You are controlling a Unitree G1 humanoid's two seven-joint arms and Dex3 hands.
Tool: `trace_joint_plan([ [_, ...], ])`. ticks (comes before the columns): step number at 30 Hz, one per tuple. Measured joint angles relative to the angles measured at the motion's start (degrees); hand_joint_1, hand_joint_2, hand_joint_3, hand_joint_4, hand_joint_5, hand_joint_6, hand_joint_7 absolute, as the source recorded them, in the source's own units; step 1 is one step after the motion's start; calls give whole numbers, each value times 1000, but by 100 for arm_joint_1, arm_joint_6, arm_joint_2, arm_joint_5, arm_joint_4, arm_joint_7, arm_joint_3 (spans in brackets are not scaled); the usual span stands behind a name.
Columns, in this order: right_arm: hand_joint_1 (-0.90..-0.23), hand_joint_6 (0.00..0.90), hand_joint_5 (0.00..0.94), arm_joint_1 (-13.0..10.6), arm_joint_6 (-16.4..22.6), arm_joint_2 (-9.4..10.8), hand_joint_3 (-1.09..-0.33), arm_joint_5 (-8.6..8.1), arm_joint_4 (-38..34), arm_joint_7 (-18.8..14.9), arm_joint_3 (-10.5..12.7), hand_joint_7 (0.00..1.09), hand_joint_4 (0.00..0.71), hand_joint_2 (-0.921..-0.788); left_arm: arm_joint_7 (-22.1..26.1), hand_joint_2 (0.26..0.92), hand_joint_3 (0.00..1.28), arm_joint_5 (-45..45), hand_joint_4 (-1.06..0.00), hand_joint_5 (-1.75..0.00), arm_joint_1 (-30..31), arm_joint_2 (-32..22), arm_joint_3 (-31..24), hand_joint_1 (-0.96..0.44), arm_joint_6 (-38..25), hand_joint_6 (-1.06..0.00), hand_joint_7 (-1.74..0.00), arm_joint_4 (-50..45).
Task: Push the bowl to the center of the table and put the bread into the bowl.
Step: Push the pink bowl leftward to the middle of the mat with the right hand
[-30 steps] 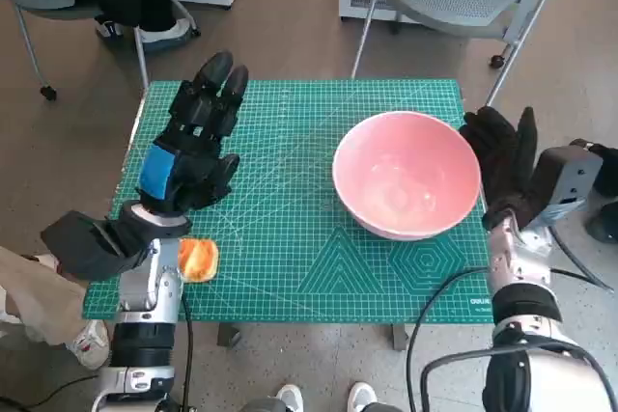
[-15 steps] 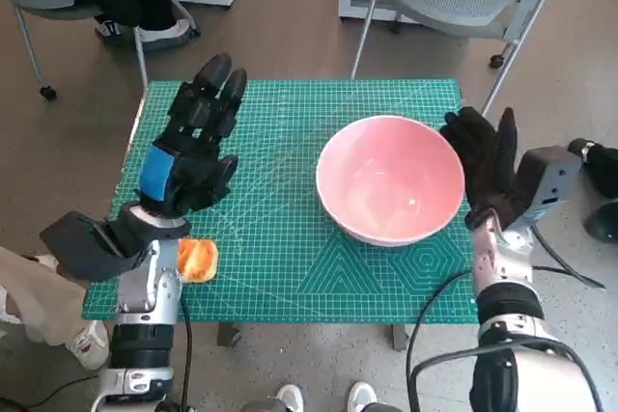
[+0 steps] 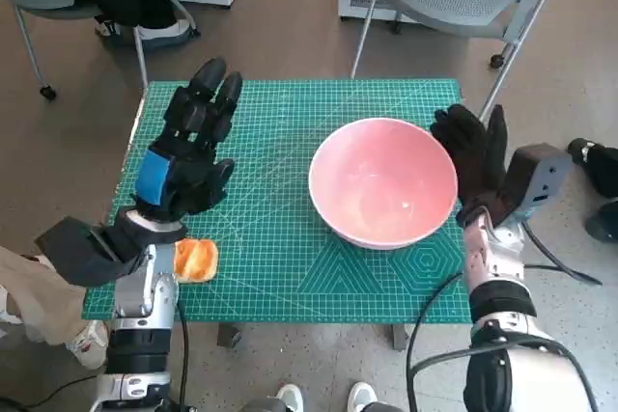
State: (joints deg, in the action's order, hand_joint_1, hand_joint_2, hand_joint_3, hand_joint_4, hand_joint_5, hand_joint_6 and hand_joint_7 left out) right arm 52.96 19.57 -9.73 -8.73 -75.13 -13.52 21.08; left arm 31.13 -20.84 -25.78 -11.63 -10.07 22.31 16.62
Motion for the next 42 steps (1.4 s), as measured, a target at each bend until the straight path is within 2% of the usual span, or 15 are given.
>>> trace_joint_plan([
  [11,-678,195,3,43,13,192,-861,8,1,1,-83,17,94,-921,-158,921,458,9,-54,-1,161,-40,-10,-669,-141,-46,-310,-301],
  [22,-696,183,2,145,12,358,-862,21,1,0,-202,11,95,-921,-379,921,479,18,-46,0,339,-52,-11,-655,-319,0,-403,-695],
  [32,-686,186,2,241,8,442,-871,111,1,-7,-322,12,95,-921,-612,921,497,65,-41,0,505,-51,4,-664,-451,1,-401,-1026],
  [42,-714,185,3,276,-32,513,-871,176,0,-37,-412,12,100,-921,-818,921,511,96,-40,-1,673,-50,22,-661,-526,1,-399,-1304],
])
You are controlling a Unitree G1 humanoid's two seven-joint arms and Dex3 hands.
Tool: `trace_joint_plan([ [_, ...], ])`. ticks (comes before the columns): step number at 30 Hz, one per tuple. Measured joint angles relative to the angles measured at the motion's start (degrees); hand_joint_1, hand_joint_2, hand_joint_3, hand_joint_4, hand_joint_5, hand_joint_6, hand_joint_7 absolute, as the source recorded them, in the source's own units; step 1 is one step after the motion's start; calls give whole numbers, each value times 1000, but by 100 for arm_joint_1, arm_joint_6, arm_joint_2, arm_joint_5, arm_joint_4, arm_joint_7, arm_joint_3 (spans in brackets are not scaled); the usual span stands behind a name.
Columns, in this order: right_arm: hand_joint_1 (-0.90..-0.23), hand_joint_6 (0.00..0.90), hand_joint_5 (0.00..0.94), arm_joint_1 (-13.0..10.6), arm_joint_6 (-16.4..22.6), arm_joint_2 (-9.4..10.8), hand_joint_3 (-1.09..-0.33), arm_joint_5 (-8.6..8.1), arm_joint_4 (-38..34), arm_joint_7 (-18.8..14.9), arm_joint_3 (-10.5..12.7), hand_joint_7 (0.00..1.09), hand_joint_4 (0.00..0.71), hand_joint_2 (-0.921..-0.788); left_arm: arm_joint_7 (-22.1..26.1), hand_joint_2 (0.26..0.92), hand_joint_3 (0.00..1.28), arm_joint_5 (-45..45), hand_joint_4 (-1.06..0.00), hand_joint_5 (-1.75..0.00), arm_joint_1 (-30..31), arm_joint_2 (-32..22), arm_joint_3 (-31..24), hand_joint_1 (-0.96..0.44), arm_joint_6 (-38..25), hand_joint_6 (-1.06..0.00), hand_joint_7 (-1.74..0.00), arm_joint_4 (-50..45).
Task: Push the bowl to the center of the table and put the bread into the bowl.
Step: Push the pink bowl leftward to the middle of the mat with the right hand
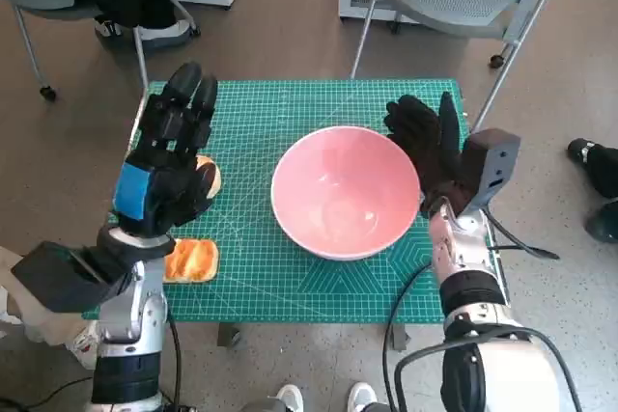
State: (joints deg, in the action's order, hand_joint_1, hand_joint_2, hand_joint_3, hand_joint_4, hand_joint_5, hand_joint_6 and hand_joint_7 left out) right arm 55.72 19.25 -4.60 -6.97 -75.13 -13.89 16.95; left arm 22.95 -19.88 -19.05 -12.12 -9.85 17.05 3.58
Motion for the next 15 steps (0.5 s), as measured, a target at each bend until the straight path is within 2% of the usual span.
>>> trace_joint_plan([
  [15,-695,182,0,144,-11,122,-877,54,0,-50,-117,10,96,-921,-171,921,525,48,-29,0,186,1,14,-657,-134,1,-378,-287],
])
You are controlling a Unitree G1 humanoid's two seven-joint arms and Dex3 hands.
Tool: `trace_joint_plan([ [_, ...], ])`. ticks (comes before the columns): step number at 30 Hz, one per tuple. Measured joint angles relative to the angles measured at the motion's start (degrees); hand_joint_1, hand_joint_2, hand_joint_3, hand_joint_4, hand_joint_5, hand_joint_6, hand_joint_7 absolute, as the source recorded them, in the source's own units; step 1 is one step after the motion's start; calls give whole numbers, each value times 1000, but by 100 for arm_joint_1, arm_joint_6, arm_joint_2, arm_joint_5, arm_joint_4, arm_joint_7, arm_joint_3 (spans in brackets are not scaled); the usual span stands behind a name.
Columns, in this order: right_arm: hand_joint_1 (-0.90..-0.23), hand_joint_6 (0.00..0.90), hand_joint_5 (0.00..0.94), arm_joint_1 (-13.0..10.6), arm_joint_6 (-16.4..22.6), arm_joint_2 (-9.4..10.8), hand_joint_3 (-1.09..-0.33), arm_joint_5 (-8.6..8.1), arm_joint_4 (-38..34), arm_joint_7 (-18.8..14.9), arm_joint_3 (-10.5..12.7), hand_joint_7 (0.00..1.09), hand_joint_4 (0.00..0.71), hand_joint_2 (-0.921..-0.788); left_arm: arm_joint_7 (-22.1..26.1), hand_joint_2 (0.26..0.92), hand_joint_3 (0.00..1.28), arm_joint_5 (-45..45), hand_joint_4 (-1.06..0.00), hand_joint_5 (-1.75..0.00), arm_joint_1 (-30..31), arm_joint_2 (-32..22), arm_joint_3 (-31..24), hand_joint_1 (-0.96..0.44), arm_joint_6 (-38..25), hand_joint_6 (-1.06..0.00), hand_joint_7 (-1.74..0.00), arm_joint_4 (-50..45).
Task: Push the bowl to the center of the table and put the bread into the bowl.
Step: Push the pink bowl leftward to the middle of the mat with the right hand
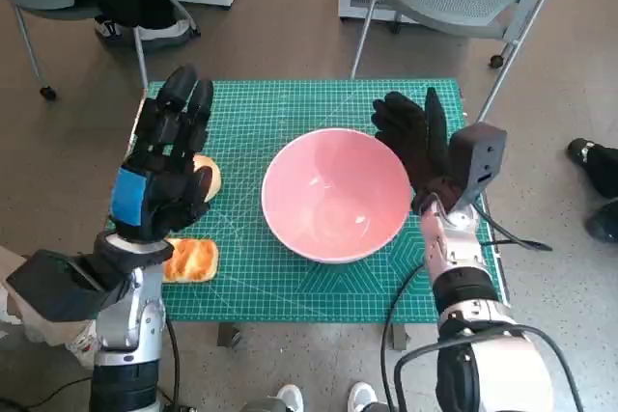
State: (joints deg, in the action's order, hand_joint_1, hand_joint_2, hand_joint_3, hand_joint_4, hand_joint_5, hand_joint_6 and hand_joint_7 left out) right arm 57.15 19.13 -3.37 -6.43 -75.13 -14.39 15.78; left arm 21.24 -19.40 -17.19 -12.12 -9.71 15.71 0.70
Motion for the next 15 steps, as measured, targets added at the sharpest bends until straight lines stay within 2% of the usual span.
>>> trace_joint_plan([
  [15,-702,189,0,38,-6,168,-851,0,0,-33,-28,13,94,-921,-89,921,545,95,-21,0,106,-2,-2,-660,-130,1,-364,-278],
])
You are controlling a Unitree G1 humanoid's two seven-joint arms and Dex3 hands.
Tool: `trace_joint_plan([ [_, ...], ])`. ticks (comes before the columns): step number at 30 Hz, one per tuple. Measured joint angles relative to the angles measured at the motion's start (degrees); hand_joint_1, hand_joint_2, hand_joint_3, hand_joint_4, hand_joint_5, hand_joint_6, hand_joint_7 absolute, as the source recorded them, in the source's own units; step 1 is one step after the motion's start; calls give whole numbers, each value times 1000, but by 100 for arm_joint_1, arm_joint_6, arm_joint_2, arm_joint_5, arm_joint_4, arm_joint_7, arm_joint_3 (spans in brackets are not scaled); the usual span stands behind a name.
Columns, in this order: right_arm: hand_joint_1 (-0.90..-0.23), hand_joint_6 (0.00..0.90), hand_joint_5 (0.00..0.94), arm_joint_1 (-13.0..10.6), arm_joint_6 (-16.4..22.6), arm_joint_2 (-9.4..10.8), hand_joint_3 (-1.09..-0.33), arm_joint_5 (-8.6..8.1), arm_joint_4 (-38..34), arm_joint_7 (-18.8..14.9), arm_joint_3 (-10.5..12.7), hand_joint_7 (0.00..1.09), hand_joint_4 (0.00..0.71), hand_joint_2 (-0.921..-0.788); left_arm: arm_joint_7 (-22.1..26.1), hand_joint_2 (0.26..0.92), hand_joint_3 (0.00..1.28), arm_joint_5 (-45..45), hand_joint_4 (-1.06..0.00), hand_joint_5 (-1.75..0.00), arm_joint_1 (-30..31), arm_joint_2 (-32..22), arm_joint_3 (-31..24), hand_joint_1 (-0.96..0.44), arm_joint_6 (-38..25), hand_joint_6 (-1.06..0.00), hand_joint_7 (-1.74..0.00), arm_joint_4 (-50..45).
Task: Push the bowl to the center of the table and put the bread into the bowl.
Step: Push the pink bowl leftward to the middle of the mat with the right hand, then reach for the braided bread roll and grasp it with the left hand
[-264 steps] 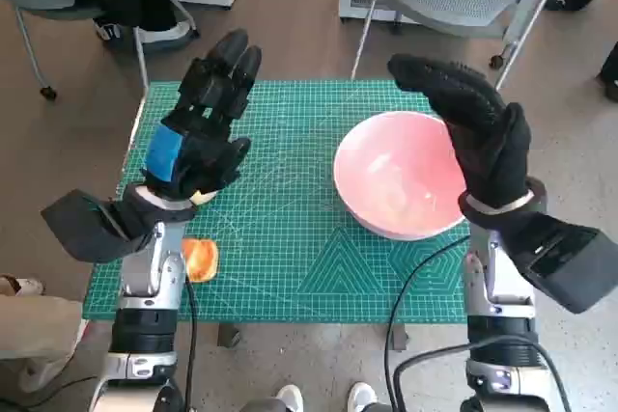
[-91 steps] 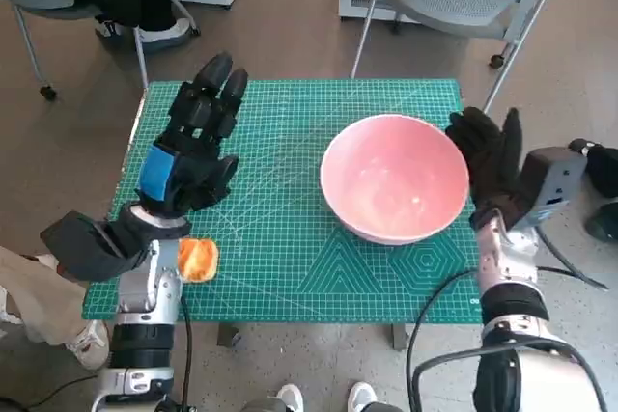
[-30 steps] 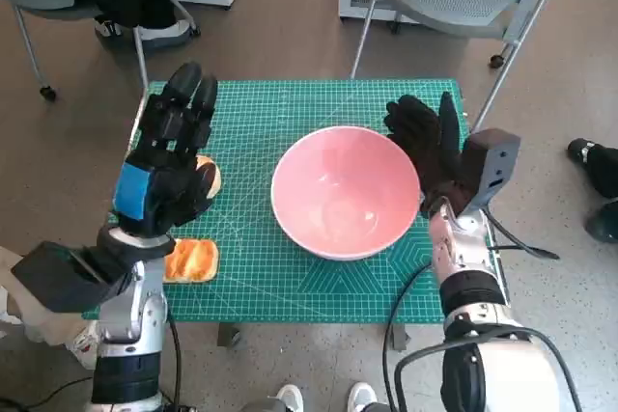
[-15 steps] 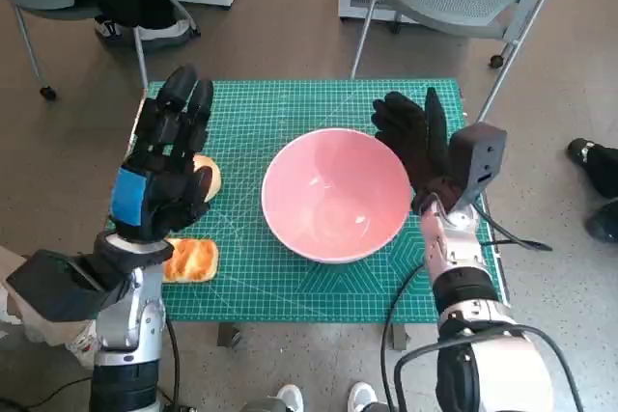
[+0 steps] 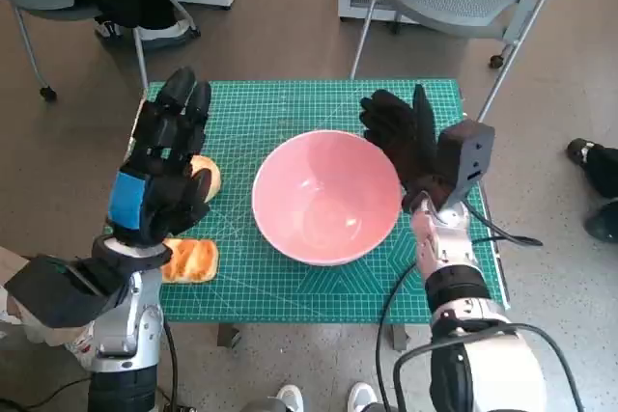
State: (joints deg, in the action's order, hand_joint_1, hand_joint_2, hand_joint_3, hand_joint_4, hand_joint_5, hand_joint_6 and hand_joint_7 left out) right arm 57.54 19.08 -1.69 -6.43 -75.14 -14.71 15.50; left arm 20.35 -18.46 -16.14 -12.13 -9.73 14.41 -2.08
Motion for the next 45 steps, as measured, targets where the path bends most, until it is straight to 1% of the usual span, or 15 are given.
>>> trace_joint_plan([
  [11,-704,197,6,14,-2,11,-851,9,0,-65,-32,17,107,-921,-85,921,558,37,-17,0,107,-3,-2,-662,-61,1,-359,-149],
  [18,-680,204,9,43,34,-94,-851,8,3,-162,-28,21,115,-921,-112,921,563,38,-16,-1,149,-3,-2,-664,-92,1,-360,-225],
  [21,-688,208,9,56,146,-180,-847,4,27,-228,-26,23,118,-921,-114,921,565,37,-15,-1,151,-5,-4,-663,-107,1,-361,-235],
  [27,-708,212,8,63,568,-349,-835,-44,181,-484,33,25,120,-921,-121,921,571,37,-14,0,155,-6,-18,-662,-114,1,-368,-240],
  [30,-711,206,6,63,845,-404,-834,-154,298,-699,107,22,118,-921,-123,921,575,36,-14,-1,154,-6,-17,-665,-115,1,-373,-240],
  [33,-720,189,2,52,1185,-428,-837,-309,462,-996,190,14,109,-921,-128,921,578,36,-11,0,149,-5,-16,-666,-118,1,-375,-240],
  [37,-716,183,3,0,1651,-425,-861,-521,779,-1404,232,11,108,-921,-127,921,579,25,-8,0,117,1,-10,-675,-120,1,-371,-234],
  [42,-722,183,4,-155,2083,-331,-873,-776,1187,-1876,223,11,112,-921,-86,921,574,-1,-5,0,21,10,1,-686,-119,1,-365,-170],
  [45,-733,183,4,-304,2229,-247,-868,-955,1467,-2168,201,11,112,-921,-16,921,566,-17,-7,-1,-48,16,14,-687,-113,1,-367,-112],
])
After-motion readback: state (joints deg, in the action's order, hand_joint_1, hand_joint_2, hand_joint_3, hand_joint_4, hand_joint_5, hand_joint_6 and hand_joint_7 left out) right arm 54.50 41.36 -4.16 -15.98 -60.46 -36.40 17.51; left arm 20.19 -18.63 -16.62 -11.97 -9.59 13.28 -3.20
